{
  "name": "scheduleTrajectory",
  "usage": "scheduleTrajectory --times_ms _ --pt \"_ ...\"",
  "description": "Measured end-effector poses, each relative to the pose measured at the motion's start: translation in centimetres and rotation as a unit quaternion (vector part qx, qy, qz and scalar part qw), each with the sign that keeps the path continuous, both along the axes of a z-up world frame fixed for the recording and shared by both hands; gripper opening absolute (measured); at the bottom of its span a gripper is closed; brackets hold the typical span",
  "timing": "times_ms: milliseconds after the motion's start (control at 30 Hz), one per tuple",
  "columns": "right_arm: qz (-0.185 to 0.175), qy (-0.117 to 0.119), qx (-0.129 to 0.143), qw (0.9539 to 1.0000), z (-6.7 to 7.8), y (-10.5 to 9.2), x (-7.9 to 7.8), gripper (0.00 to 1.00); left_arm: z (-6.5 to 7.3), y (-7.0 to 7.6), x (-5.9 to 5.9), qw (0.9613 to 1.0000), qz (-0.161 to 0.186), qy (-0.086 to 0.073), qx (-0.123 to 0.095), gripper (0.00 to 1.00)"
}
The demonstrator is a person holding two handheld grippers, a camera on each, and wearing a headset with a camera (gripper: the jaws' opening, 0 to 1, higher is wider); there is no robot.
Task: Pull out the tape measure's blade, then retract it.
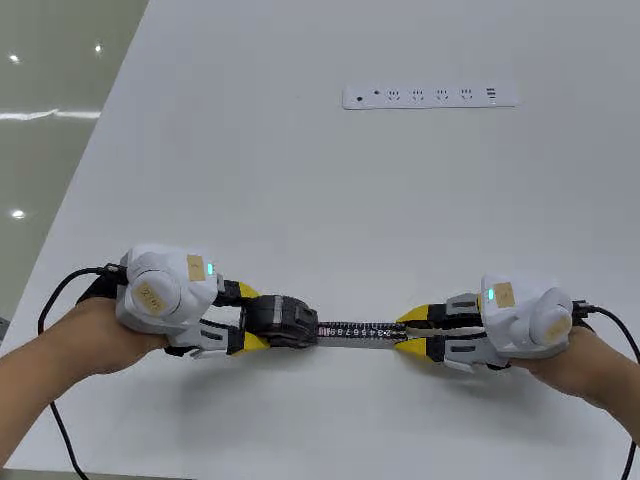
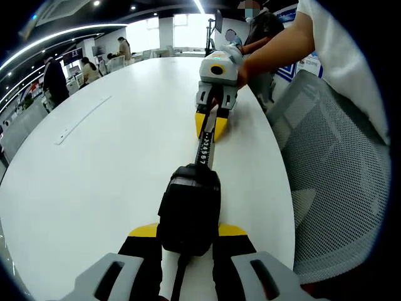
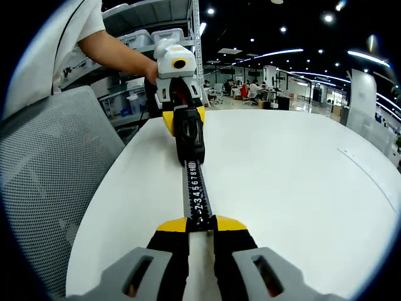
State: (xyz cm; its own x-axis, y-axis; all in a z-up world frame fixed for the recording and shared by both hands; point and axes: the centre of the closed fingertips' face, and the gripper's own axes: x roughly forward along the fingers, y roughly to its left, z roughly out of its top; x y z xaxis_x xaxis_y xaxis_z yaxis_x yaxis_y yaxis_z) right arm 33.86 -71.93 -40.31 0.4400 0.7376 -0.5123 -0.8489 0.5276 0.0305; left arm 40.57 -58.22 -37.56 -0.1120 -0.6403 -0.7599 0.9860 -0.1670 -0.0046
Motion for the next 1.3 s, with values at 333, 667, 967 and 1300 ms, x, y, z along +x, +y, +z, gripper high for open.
scheduleTrajectory --times_ms 333,667,967,1300 --pt "-0.004 0.007 -0.011 0.9999 0.0 -1.7 -0.7 0.12 0.0 0.0 0.0 1.0 0.0 0.0 0.001 0.28" --pt "-0.012 0.015 -0.02 0.9996 0.3 -3.3 -1.6 0.12 -0.1 0.0 0.0 1.0 -0.002 -0.002 0.003 0.28" --pt "-0.023 0.021 -0.029 0.9991 0.4 -5.1 -2.2 0.12 -0.1 -0.1 0.0 1.0 -0.001 -0.001 0.004 0.28" --pt "-0.035 0.03 -0.038 0.9982 0.2 -7.1 -3.1 0.11 -0.1 -0.2 0.0 1.0 -0.003 -0.001 0.003 0.28"
